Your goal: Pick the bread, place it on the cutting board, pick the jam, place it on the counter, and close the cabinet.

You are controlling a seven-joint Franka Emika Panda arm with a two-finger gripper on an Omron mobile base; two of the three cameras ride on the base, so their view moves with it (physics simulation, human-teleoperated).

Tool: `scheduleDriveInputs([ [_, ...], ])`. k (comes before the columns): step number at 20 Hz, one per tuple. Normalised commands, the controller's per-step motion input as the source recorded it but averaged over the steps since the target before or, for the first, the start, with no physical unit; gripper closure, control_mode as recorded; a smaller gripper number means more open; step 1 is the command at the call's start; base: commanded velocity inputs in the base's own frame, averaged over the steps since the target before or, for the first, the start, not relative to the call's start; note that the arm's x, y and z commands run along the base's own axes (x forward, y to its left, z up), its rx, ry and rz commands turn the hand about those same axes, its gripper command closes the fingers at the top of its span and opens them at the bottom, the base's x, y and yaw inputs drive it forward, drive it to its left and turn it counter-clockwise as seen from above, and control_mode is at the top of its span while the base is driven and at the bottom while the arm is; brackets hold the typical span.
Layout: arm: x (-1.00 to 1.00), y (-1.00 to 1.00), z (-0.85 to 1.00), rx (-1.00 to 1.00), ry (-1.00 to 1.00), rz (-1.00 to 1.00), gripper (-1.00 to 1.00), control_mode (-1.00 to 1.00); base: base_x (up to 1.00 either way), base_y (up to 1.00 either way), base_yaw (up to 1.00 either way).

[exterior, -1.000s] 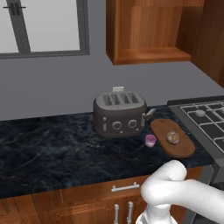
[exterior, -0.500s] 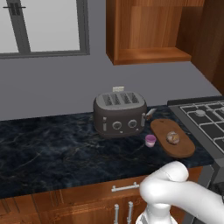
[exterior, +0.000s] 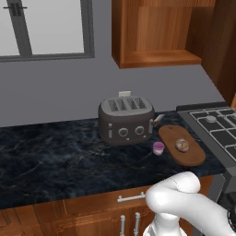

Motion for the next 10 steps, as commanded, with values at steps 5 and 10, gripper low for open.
scheduleDriveInputs([
  [5,0.0,0.35,0.0,0.0,0.0,-0.08,-1.0,-1.0,0.0,0.0,0.0],
  [10,0.0,0.36,0.0,0.0,-0.01,-0.09,-1.0,-1.0,0.0,0.0,0.0],
])
